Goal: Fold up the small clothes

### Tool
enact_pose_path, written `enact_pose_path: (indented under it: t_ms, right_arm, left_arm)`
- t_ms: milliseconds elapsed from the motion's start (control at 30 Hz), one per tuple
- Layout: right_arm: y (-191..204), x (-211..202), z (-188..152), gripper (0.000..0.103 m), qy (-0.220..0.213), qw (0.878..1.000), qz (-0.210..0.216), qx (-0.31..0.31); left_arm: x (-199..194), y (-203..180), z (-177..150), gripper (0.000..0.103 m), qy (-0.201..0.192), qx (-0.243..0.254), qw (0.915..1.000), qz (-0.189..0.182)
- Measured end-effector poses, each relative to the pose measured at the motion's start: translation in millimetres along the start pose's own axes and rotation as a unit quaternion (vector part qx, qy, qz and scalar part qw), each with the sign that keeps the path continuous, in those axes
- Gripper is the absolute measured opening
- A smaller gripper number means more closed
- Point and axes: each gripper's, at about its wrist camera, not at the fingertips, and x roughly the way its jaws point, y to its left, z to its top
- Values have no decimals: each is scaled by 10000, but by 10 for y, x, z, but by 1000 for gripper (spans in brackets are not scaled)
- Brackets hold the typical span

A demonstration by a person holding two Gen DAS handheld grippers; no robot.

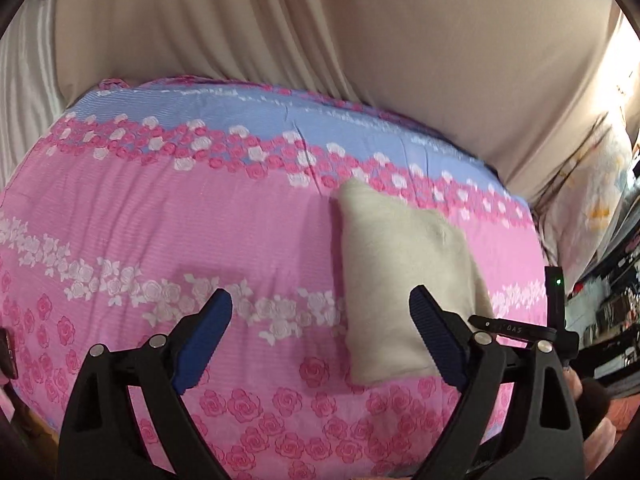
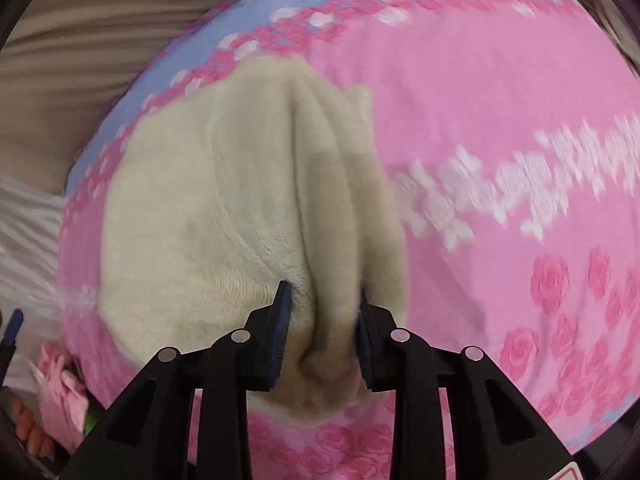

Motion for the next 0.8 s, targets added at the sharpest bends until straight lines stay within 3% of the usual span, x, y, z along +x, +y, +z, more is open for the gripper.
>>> enact_pose_path:
  t_ms: [100, 167, 267, 333, 400, 433, 533, 600, 700, 800]
  right_arm:
    - [223, -557, -61, 29, -925, 9955, 31, -191]
    - [511, -775, -49, 29, -1142, 9911, 299, -616]
    - [820, -656, -143, 24, -825, 9890, 466, -1140]
    - [776, -355, -213, 23, -596, 9907, 68, -1218]
    - [529, -17, -303, 17, -170, 9961, -239, -838]
    - [426, -27, -351, 17, -161, 9983, -82, -553]
    - [396, -388, -366, 25, -580, 9976, 230, -310]
    - [382, -511, -321, 52, -693, 9969, 30, -381]
    - [288, -495, -309, 53, -548, 9981, -5, -296]
    - [216, -455, -395, 60, -217, 9988, 436, -98]
  left_arm:
    - [12, -76, -13, 88, 24, 178, 9998, 24]
    - [105, -110, 0, 88, 171, 179, 9997, -46]
    - [190, -209, 24, 88, 261, 288, 9992, -52]
    - [216, -295, 33, 88, 260, 434, 9987, -69]
    - [256, -357, 40, 88, 337, 547, 9979, -60]
    - [288, -395, 34, 88, 415, 651, 9970, -25]
    - [356, -444, 0, 90, 595, 916, 9940, -14]
    - [544, -504, -92, 90, 1099, 1132, 9871, -261]
    - [834, -568, -281, 90, 1787, 1270, 9740, -565]
    - [1044, -665, -476, 90, 2194, 1534, 9618, -577]
